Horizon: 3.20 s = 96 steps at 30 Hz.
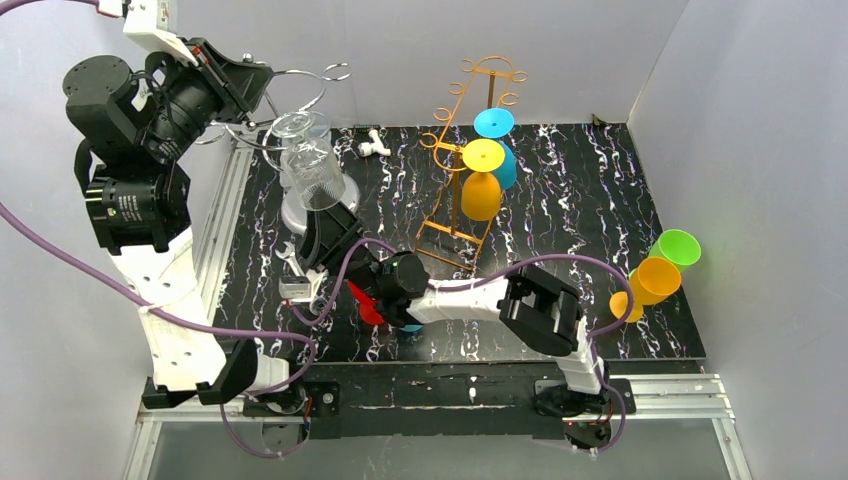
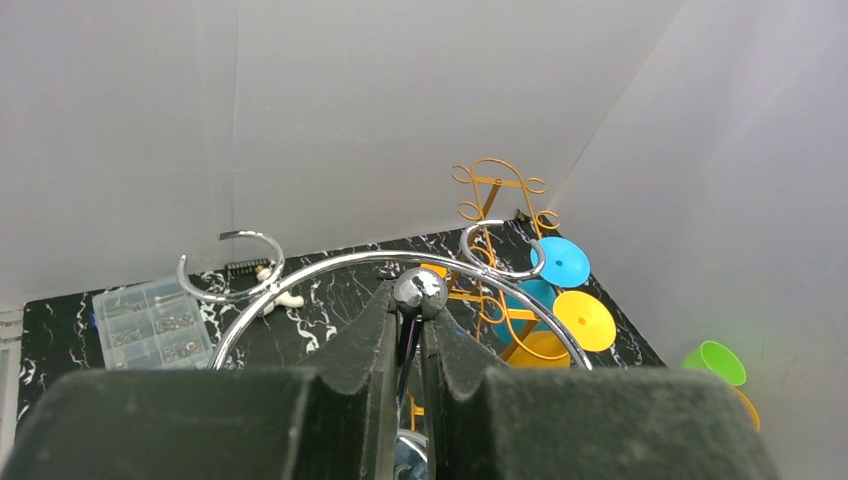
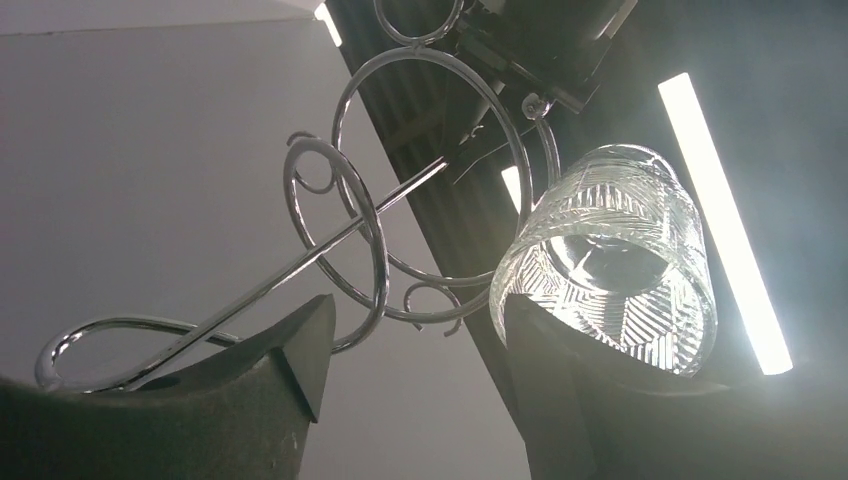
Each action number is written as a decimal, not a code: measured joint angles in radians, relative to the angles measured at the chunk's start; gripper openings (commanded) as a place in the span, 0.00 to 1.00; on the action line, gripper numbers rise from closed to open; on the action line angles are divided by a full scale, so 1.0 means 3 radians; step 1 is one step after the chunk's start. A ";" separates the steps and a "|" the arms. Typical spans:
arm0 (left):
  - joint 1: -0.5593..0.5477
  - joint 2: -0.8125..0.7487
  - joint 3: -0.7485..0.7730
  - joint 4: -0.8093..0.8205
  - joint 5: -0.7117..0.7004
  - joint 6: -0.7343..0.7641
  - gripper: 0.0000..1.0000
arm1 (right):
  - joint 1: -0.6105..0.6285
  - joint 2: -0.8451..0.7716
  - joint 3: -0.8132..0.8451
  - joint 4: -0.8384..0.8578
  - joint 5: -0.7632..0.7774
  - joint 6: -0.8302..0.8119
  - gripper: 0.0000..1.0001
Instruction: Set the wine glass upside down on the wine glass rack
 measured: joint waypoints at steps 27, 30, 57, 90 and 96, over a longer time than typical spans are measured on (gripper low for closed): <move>-0.0019 0.0198 0.0195 0.0198 -0.0061 -0.0027 0.00 | 0.0037 -0.0278 -0.0632 -0.0037 0.0334 0.0061 0.98; -0.0019 0.0198 0.0196 0.0221 -0.0060 -0.0032 0.00 | 0.0093 -0.0367 -0.0633 -0.0048 0.0340 0.0051 0.98; -0.0020 -0.0065 -0.0759 0.0547 -0.0057 -0.0014 0.00 | 0.0506 -0.1503 -0.1095 -0.0164 0.0795 0.0083 0.98; -0.0020 -0.0456 -0.3165 0.2015 0.0530 0.0632 0.00 | 0.0556 -0.2637 -0.1518 -0.1315 0.1836 0.0760 0.98; -0.0020 -0.0599 -0.3516 0.2192 0.0721 0.0832 0.00 | 0.0556 -0.2677 -0.1504 -0.1493 0.1980 0.0922 0.98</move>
